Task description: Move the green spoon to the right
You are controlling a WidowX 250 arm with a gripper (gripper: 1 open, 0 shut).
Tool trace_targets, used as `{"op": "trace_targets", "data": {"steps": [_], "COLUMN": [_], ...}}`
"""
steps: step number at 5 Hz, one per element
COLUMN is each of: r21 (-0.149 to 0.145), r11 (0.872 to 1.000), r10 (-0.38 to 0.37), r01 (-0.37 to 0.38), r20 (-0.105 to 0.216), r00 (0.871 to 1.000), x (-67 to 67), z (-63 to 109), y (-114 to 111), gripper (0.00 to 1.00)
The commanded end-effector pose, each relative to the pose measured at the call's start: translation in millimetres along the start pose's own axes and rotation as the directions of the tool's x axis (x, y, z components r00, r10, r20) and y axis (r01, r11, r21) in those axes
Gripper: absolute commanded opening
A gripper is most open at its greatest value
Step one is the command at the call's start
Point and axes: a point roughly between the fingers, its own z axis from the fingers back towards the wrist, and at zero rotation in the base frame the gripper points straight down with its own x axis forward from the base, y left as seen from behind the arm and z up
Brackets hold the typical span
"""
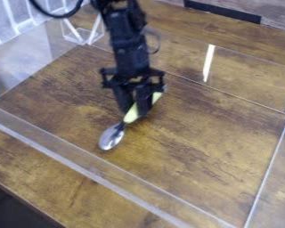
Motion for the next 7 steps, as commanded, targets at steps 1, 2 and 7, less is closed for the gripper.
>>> {"op": "trace_targets", "data": {"steps": [1,2,7], "r21": [0.037,0.055,0.082], "r11": [0.983,0.945,0.906], "r10": [-0.182,-0.326,-0.417], "r01": [0.180,0.323,0.416], "r20": [0.087,0.066,-0.010], "r00": [0.979,0.943,0.909], "x": [7.6,5.5,18.0], "z": [60.1,66.8,-12.3], "y": [-38.6,-72.0,-134.4], "gripper": [0.00,0.00,0.00]}}
